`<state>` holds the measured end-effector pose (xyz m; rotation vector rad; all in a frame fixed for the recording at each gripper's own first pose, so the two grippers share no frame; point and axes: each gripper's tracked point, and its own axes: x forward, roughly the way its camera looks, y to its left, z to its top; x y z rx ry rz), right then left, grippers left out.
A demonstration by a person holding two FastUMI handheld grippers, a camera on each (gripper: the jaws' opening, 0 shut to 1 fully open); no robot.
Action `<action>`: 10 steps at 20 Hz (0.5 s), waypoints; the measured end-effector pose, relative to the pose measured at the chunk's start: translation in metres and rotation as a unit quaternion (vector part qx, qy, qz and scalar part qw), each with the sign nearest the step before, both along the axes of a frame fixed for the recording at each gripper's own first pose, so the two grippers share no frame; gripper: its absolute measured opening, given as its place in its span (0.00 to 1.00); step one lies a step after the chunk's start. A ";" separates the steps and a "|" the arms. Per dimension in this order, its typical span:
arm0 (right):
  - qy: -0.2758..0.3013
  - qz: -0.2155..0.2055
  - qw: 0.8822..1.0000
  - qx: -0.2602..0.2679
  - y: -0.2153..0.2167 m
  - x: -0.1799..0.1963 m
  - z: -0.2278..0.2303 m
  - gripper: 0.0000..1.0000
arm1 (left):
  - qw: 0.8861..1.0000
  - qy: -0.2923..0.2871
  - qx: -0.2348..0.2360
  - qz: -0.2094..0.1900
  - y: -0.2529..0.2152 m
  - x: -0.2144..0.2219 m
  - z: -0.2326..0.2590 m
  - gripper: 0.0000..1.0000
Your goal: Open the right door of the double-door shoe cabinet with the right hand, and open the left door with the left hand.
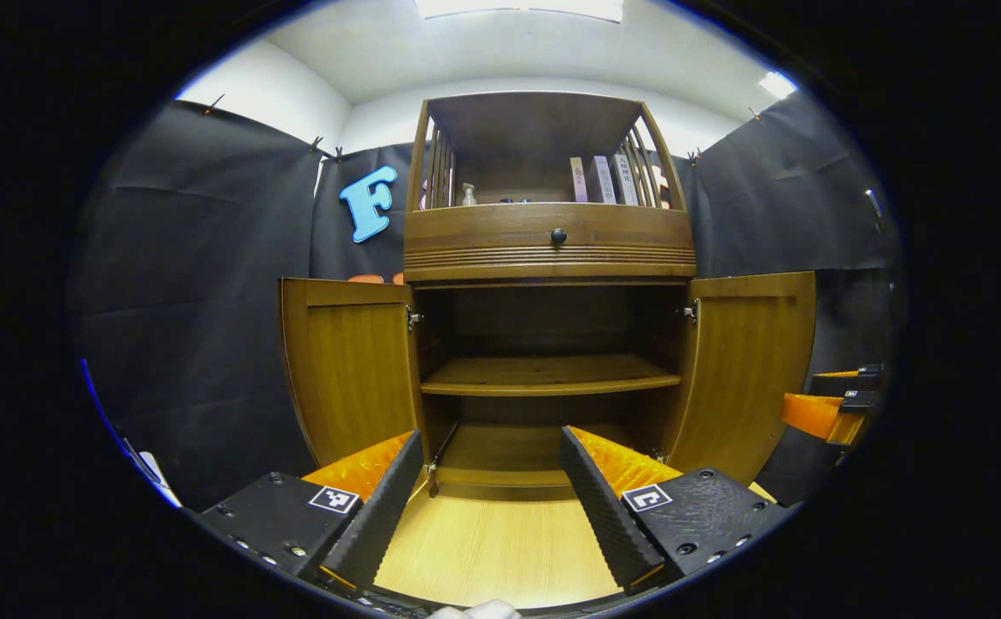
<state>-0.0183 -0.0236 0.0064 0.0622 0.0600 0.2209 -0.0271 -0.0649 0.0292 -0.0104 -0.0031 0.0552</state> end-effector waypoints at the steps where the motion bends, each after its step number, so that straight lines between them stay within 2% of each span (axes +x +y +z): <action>1: -0.001 -0.002 1.000 0.000 -0.001 0.000 0.000 1.00 | 1.000 -0.001 0.001 -0.001 0.000 0.002 0.002 0.95; 10: -0.013 -0.012 1.000 0.008 -0.005 0.004 0.010 1.00 | 1.000 -0.011 0.002 -0.001 0.001 0.010 0.011 0.95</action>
